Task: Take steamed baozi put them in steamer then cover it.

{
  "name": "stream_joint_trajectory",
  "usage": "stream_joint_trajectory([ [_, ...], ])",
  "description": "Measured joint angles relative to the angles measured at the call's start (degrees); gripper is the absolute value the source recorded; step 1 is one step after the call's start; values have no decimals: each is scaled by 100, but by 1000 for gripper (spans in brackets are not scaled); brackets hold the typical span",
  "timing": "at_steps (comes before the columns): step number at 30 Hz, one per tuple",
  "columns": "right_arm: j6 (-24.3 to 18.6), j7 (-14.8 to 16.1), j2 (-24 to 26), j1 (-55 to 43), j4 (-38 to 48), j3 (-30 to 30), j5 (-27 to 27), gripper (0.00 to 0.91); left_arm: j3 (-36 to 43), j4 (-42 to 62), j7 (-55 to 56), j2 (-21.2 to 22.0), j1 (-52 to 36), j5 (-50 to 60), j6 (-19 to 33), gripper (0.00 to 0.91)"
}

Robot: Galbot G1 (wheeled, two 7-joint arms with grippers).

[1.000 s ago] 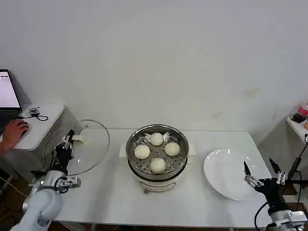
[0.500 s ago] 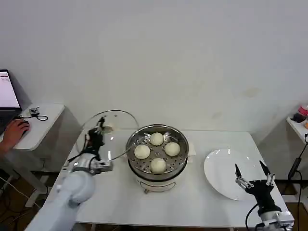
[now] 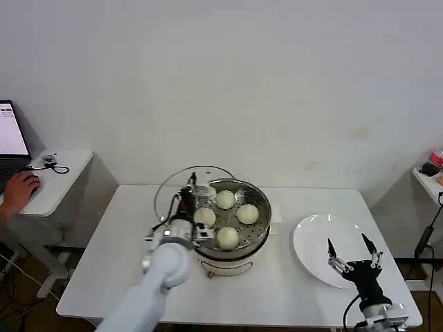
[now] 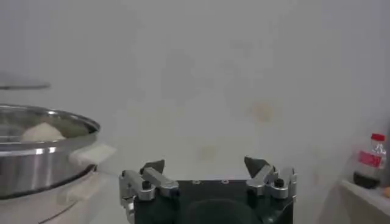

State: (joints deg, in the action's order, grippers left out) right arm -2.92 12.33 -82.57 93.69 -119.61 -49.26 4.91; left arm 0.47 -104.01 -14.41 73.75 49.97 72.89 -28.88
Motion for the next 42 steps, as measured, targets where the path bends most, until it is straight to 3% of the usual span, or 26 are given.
stream_joint_trajectory([
  [8,-7,0,-3,-26,45,87,-46,907,223,274,-188,697,53,802,39,0],
  [14,-23,0,-9,-15,66,115,-60,907,291,358,-236,979,160,1213,85,0],
  [31,-23,2,-13,-3,59,208,-67,907,245,439,-275,1273,415,1753,178,0],
  [32,-23,3,-13,-4,60,215,-63,907,240,452,-273,1292,419,1765,179,40],
  [33,-23,4,-11,-5,62,221,-62,907,236,462,-272,1310,420,1775,180,907],
  [42,-18,15,-6,-12,69,262,-62,907,219,457,-292,1379,465,1808,210,907],
])
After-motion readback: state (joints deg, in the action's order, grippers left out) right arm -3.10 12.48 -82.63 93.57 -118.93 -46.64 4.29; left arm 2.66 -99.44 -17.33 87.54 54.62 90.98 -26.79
